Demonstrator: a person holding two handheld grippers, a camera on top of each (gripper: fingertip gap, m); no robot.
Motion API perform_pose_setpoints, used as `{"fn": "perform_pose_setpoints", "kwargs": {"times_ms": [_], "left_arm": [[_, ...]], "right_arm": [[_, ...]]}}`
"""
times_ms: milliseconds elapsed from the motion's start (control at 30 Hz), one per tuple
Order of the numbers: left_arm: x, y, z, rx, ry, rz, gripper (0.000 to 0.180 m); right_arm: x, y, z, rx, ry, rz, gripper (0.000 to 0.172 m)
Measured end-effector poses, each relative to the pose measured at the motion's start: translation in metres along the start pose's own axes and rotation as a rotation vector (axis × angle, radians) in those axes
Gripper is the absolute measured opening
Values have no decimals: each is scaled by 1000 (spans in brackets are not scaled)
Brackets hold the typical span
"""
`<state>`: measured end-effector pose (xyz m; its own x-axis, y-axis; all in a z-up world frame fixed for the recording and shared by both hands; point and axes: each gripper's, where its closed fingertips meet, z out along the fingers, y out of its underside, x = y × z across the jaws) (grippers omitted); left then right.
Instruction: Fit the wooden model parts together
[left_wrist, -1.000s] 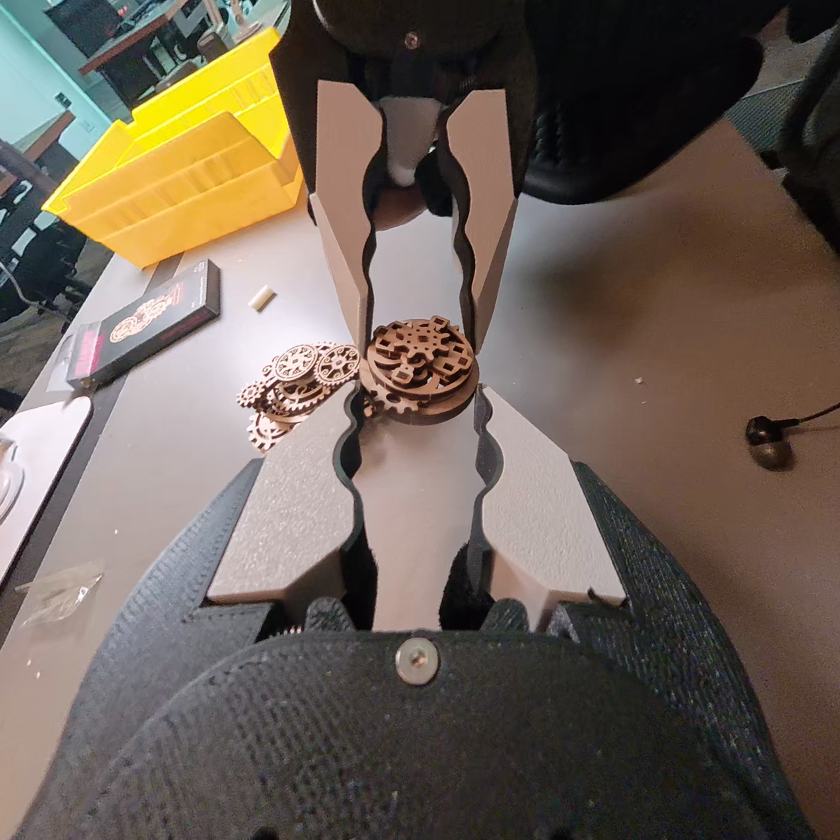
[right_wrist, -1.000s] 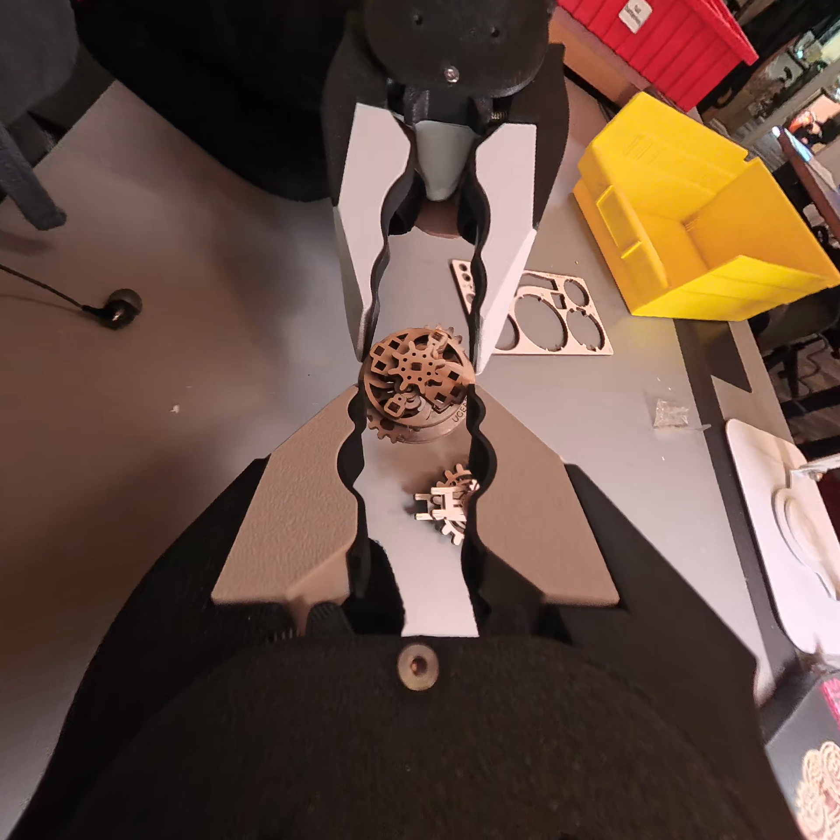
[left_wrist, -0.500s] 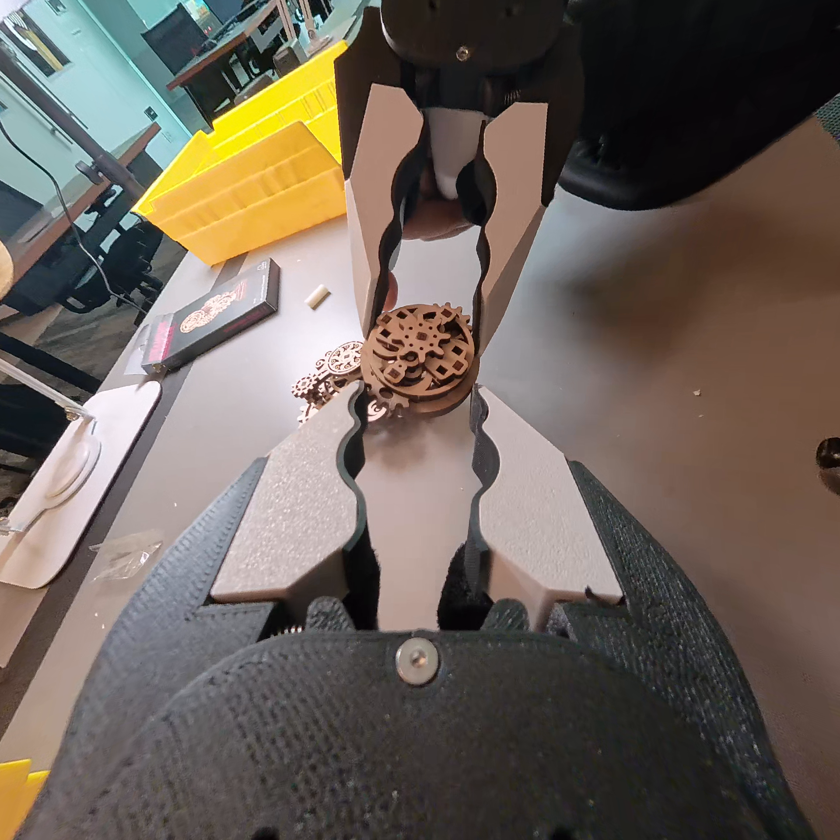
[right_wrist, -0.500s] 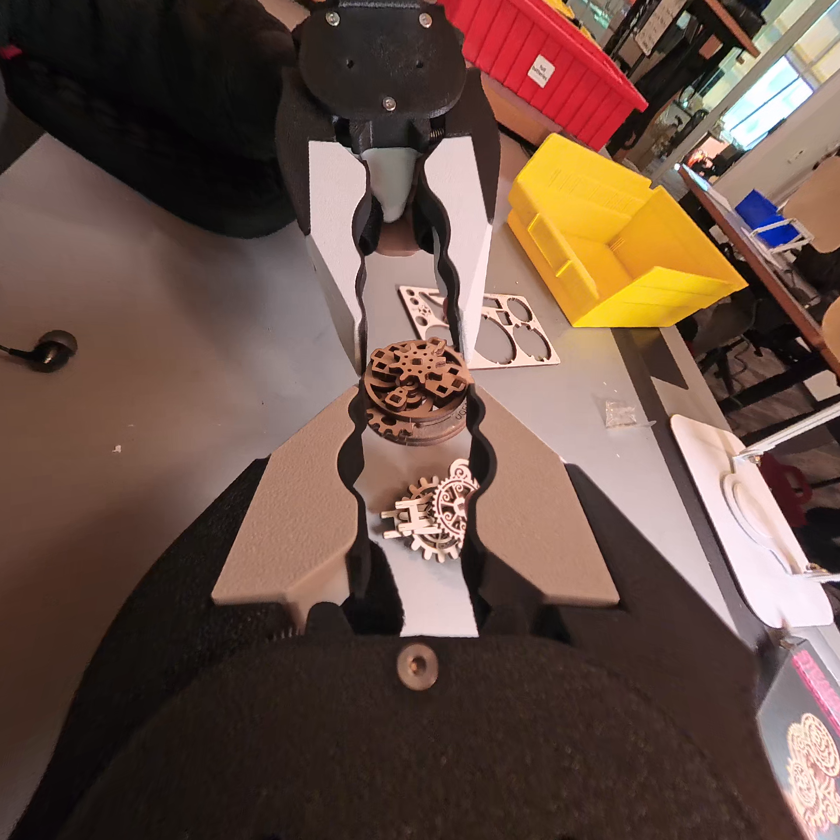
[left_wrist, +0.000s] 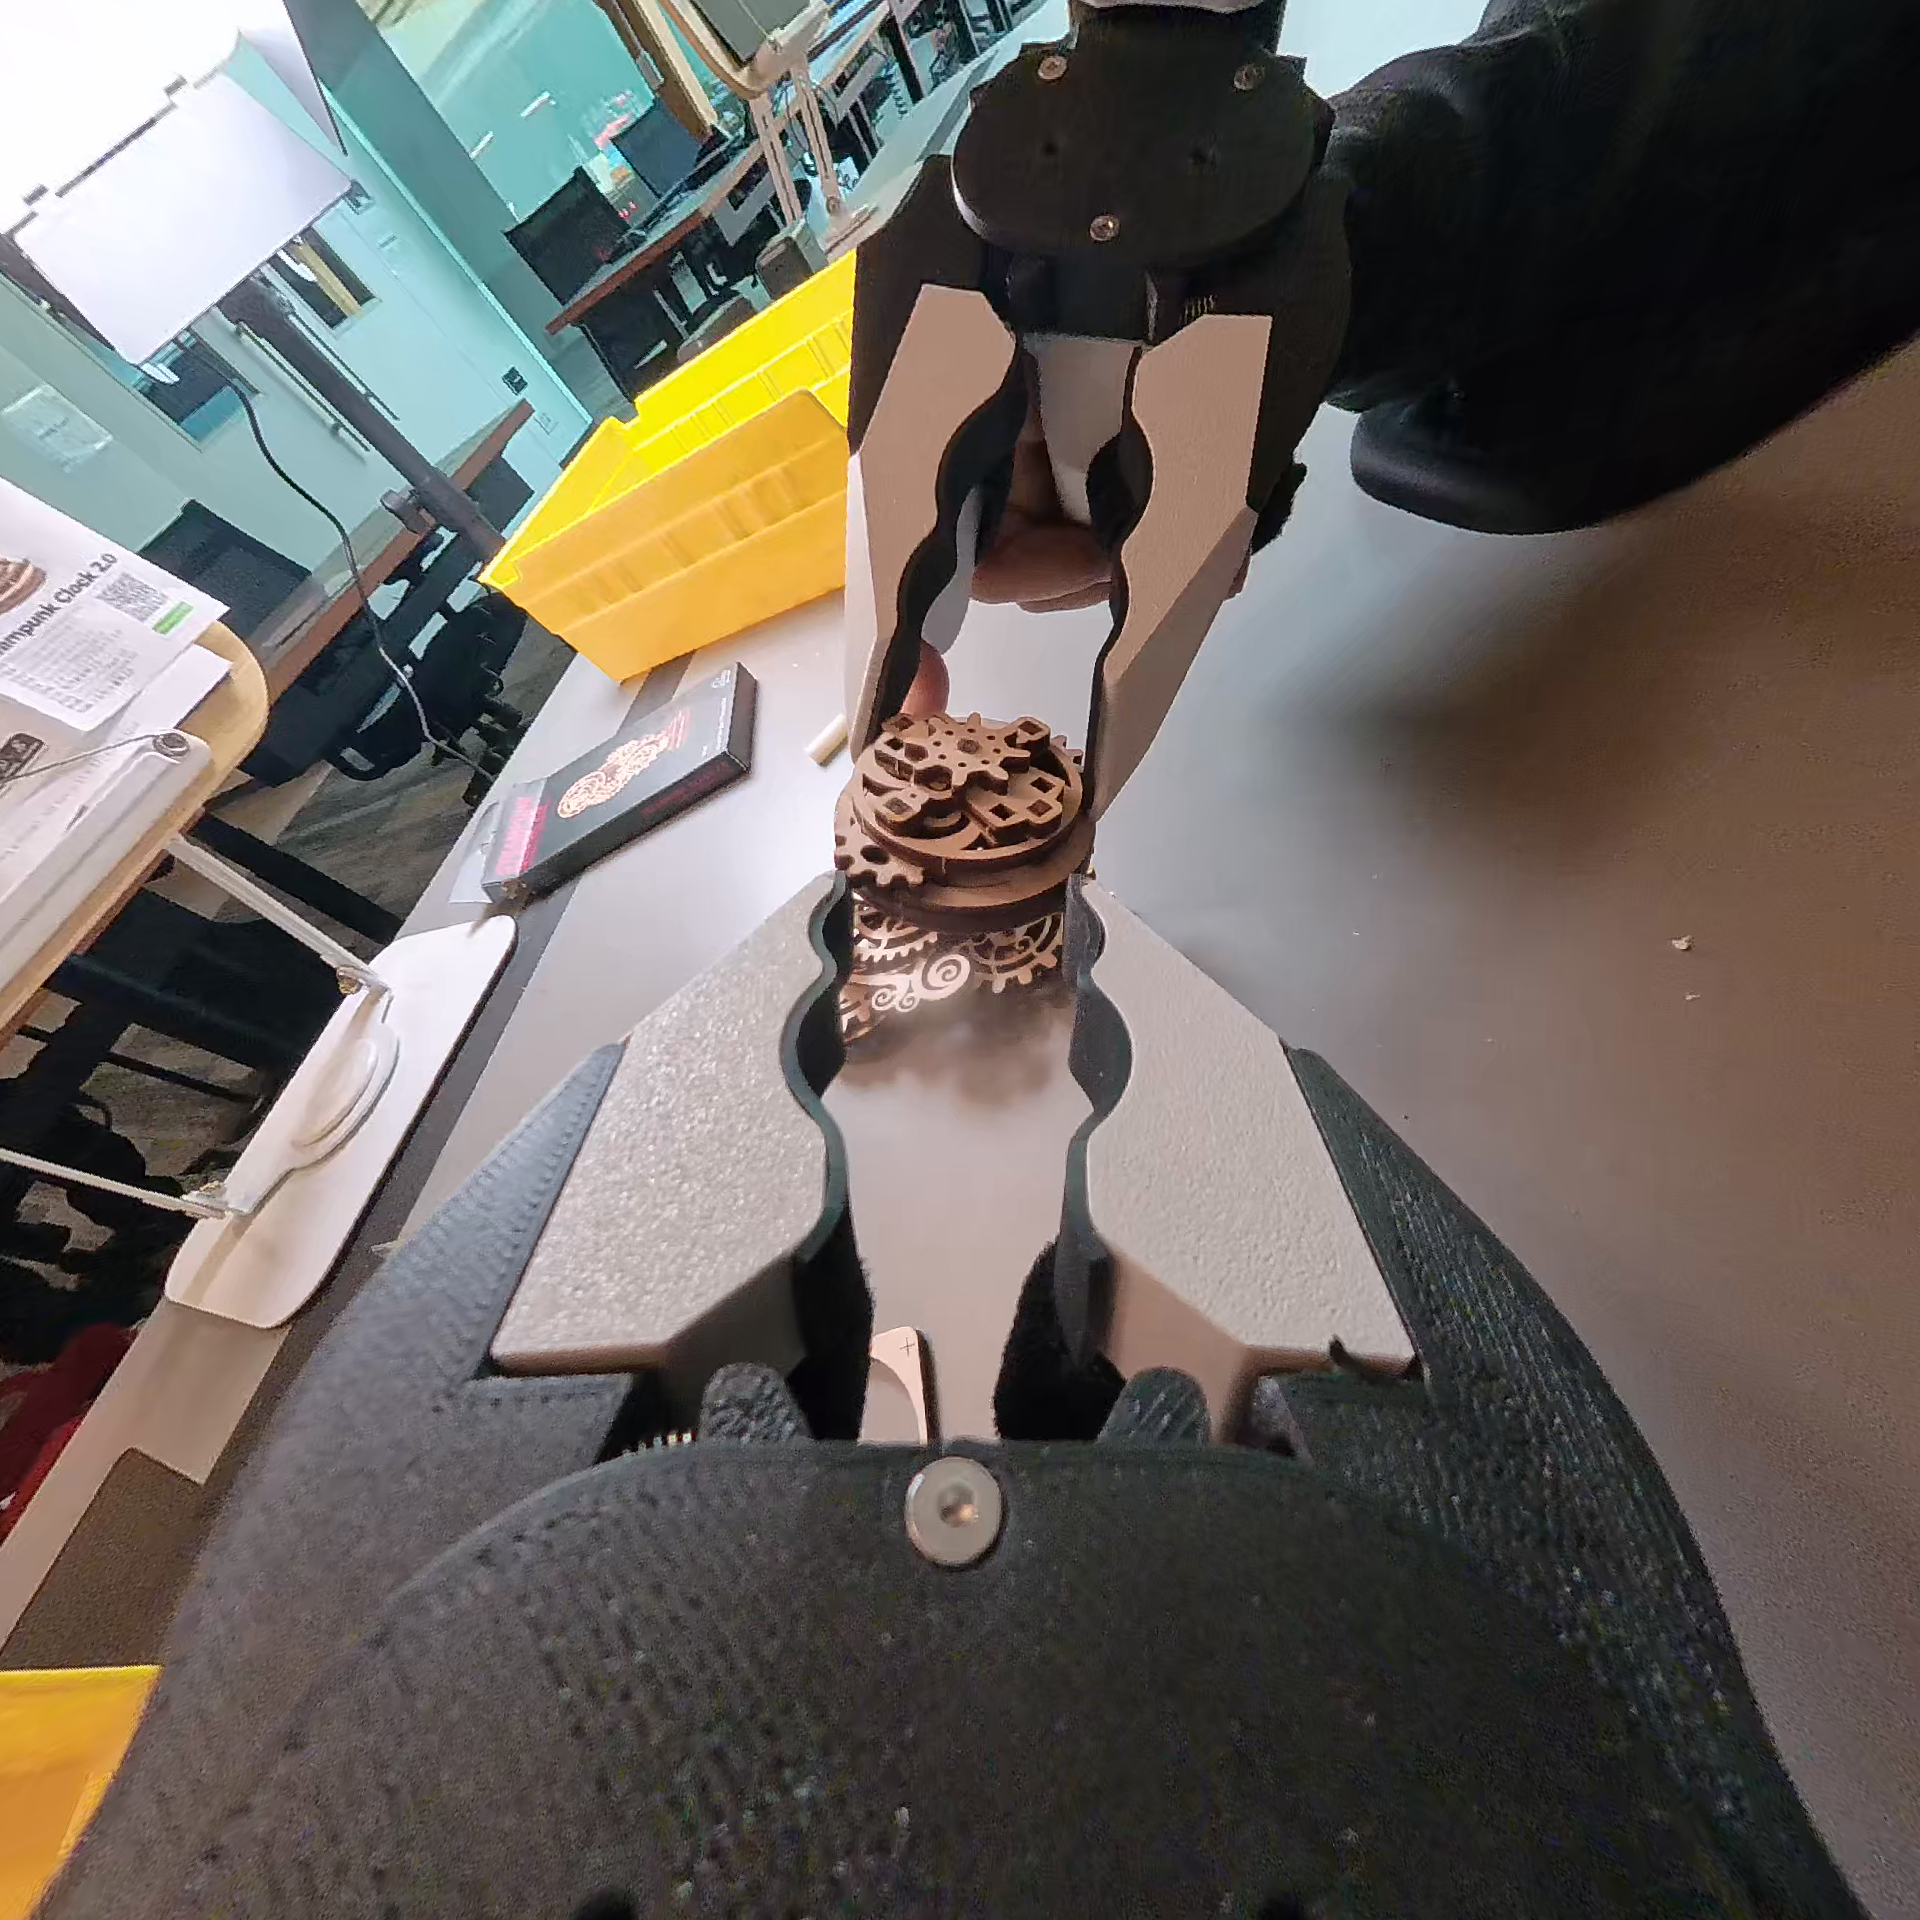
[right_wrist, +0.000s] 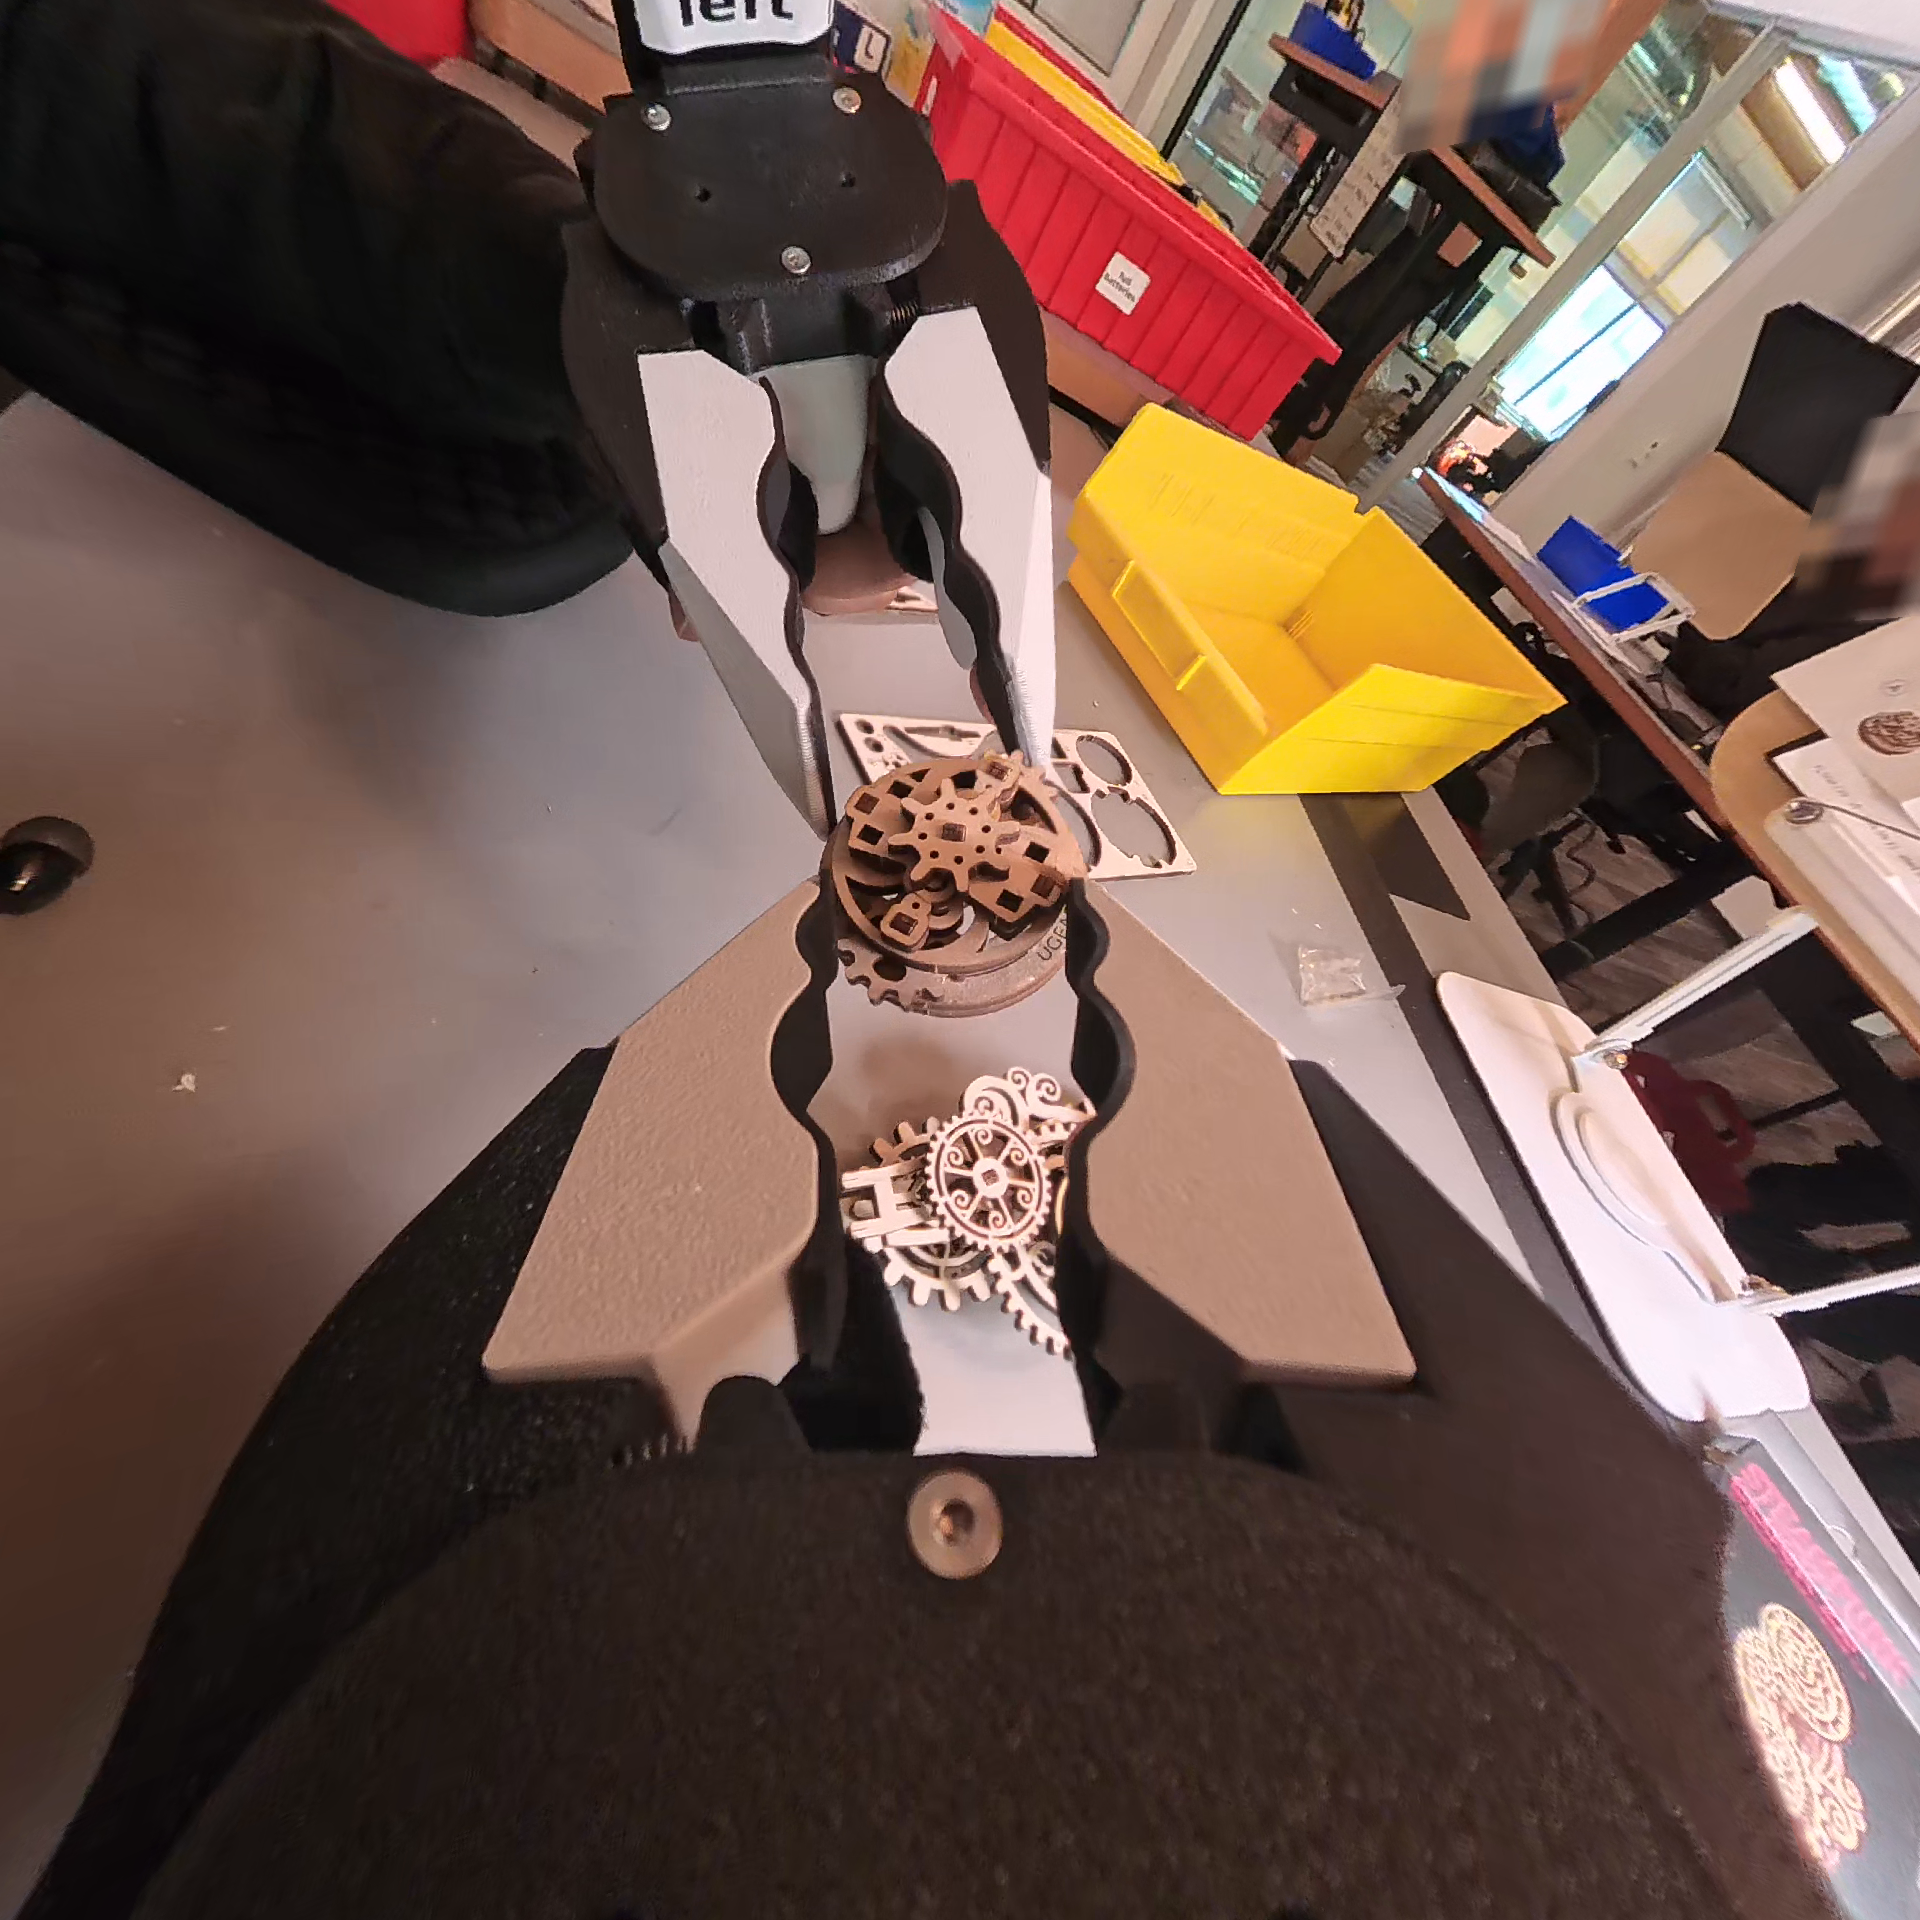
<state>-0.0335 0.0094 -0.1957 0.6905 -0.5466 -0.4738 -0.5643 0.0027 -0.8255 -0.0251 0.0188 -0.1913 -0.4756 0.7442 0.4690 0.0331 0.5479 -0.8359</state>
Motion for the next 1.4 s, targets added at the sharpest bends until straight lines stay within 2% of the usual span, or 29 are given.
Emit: {"fn": "perform_pose_setpoints", "kwargs": {"times_ms": [433,567,700,933,1400], "left_arm": [[4,0,-1,35,34,-32,38],[4,1,-1,45,57,-73,59],[16,11,7,11,114,-96,66],[50,25,13,-56,282,-101,49],[85,46,13,-161,451,-84,44]], "right_arm": [[-4,3,-1,-13,-24,12,42],[-6,6,0,-24,-40,11,42],[-21,10,3,-43,-119,24,42],[-51,28,8,-125,-278,67,42],[-86,46,7,-247,-460,119,42]]}}
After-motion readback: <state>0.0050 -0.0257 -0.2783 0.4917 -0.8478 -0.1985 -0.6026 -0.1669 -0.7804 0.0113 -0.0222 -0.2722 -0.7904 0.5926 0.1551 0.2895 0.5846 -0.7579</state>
